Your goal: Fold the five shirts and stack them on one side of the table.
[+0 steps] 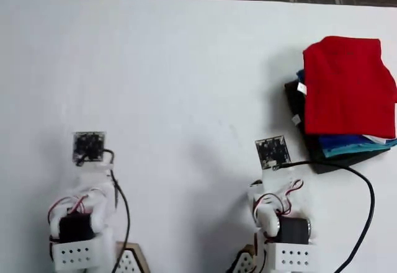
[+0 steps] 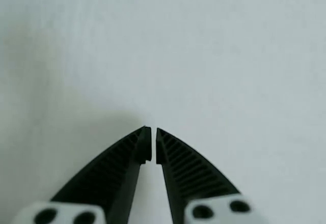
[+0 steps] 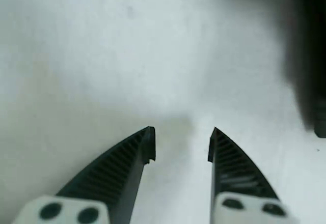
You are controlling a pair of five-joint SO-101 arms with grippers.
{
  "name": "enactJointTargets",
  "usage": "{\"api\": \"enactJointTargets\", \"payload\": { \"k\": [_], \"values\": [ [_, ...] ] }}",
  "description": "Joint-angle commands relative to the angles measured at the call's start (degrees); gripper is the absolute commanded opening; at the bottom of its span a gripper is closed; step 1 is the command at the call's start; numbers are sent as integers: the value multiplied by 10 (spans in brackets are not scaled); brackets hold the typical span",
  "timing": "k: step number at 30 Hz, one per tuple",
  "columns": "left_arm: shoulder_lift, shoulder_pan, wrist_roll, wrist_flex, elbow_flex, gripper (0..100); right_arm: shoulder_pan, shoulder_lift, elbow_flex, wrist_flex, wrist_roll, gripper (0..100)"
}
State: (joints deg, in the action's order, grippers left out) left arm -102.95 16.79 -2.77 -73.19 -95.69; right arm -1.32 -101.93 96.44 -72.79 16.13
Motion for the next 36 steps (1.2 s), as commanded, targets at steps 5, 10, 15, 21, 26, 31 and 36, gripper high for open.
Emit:
{"api": "enactJointTargets", "payload": {
  "k": [5, 10, 15, 21, 26, 31, 36],
  "values": [
    [-10, 61, 11, 4, -14, 64, 57, -8, 5, 2, -46, 180],
    [-10, -62, 5, 11, -14, 81, 75, -7, 5, 3, 1, 180],
    [-10, -128, 25, 11, -14, 80, 4, -7, 5, 3, -31, 180],
    [-10, -128, 31, 5, -14, 81, -24, -7, 5, 3, -100, 177],
    [-10, -131, 32, 4, -14, 80, -26, -8, 5, 3, -100, 177],
    [-10, -131, 32, 4, -14, 80, -26, -8, 5, 3, -100, 177],
    [-10, -131, 32, 4, -14, 80, -26, -8, 5, 3, -100, 177]
  ]
}}
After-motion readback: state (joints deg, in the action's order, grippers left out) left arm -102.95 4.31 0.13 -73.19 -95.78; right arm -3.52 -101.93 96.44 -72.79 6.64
